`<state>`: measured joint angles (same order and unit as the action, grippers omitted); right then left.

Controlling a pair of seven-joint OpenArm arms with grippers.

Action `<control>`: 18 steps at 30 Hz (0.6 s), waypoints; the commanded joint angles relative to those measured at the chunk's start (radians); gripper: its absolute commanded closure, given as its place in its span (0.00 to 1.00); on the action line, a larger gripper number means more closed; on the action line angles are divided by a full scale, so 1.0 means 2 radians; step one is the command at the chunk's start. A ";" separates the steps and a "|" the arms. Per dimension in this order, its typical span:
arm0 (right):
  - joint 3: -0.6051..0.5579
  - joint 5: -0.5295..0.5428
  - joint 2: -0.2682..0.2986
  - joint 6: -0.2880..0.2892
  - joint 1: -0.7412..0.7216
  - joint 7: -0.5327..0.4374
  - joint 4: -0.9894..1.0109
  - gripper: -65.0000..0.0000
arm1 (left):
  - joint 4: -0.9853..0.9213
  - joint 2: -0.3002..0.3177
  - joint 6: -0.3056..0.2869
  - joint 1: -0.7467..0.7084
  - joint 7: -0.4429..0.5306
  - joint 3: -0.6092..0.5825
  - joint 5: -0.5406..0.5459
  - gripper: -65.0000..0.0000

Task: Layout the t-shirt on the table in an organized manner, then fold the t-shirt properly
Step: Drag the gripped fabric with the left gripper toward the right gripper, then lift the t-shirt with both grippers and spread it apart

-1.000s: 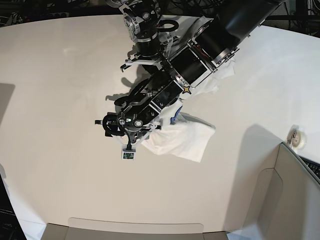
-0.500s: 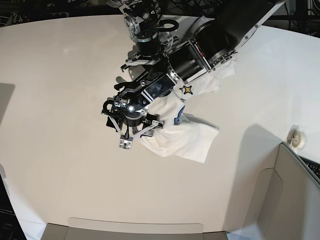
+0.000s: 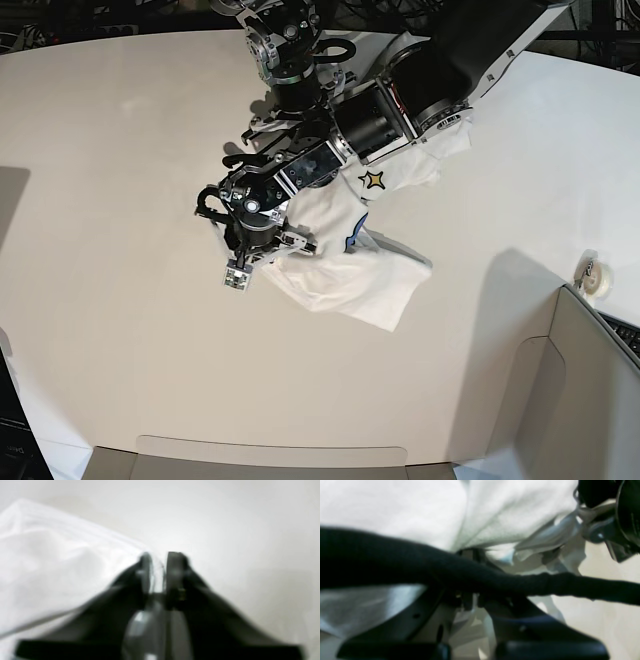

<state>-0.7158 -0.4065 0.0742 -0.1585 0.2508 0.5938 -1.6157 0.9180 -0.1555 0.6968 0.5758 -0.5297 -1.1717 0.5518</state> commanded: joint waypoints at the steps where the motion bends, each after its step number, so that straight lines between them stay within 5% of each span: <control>1: -0.004 0.024 0.005 0.027 0.017 0.048 0.010 1.00 | 0.000 -0.001 0.001 0.001 -0.012 0.001 0.008 1.00; 10: 0.022 0.024 0.025 0.027 0.012 0.043 0.005 1.00 | 0.065 0.001 0.001 0.006 -0.024 0.006 0.008 1.00; 18: 0.109 0.024 0.038 0.027 0.013 0.047 -0.057 1.00 | 0.205 0.029 0.001 0.012 -0.116 0.142 0.008 1.00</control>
<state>-0.4995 -0.3679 0.1497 -0.1089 0.2691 0.6533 -1.7237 1.3087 -0.0875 0.6964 0.5804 -0.7612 -0.8894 0.5663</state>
